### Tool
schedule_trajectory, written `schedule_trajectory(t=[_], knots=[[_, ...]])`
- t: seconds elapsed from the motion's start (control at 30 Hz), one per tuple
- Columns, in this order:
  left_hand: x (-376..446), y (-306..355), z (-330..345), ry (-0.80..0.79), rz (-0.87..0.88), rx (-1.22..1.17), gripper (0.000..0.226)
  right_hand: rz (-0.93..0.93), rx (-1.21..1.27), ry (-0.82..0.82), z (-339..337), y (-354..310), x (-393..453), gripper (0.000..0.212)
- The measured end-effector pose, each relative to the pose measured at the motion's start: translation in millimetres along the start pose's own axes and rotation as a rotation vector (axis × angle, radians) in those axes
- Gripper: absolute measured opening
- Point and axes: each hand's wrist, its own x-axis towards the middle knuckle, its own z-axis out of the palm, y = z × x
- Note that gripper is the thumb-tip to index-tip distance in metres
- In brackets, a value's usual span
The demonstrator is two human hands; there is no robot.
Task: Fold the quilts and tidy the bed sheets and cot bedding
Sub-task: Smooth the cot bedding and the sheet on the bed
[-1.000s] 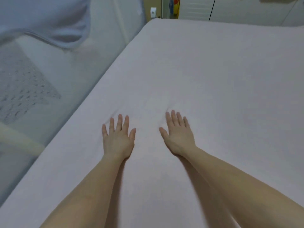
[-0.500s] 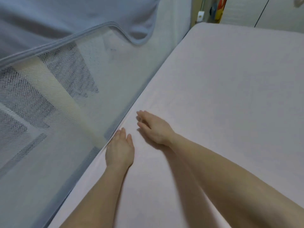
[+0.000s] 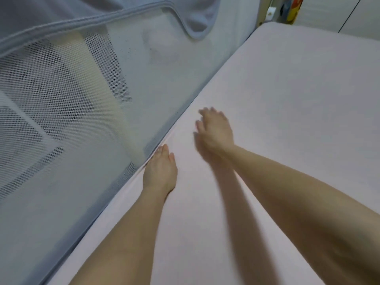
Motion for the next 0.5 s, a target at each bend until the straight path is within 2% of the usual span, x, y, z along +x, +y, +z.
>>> schedule_trajectory(t=[0.03, 0.07, 0.1, 0.13, 0.23, 0.3, 0.33, 0.37, 0.43, 0.5], knots=[[-6.0, -1.0, -4.6, -0.017, 0.0, 0.002, 0.048, 0.218, -0.099, 0.082, -6.6, 22.5, -8.2, 0.05], [-12.0, -2.8, -9.5, -0.025, 0.002, 0.008, 0.048, 0.416, -0.142, 0.051, -13.1, 37.1, -18.6, 0.055], [-19.6, -5.7, -15.1, -0.031, 0.017, 0.015, 0.047, 0.504, -0.154, -0.038, -15.0, 38.7, -30.1, 0.058], [-25.7, -7.6, -19.2, -0.036, 0.038, 0.014, 0.045, 0.441, -0.176, -0.102, -10.1, 30.8, -38.8, 0.058], [-51.4, -24.8, -33.6, -0.072, 0.007, 0.03, 0.043, -0.186, -0.092, -0.273, 20.3, -37.8, -72.1, 0.052], [-71.9, -32.6, -43.1, -0.13, -0.05, 0.126, 0.043, -0.497, 0.0, -0.38, 17.7, -66.8, -103.4, 0.047], [-82.9, -33.4, -48.4, -0.148, -0.068, 0.17, 0.042, -0.539, 0.04, -0.365, 9.3, -65.2, -118.8, 0.045], [-93.6, -29.9, -55.8, -0.159, -0.08, 0.216, 0.039, -0.492, 0.092, -0.318, -1.5, -54.5, -132.4, 0.043], [-116.2, -4.4, -68.6, -0.175, -0.052, 0.33, 0.033, -0.263, 0.132, -0.196, -33.4, -15.0, -165.1, 0.044], [-131.8, 23.8, -68.8, -0.15, 0.051, 0.366, 0.033, -0.071, 0.076, -0.126, -60.2, 30.2, -193.2, 0.048]])
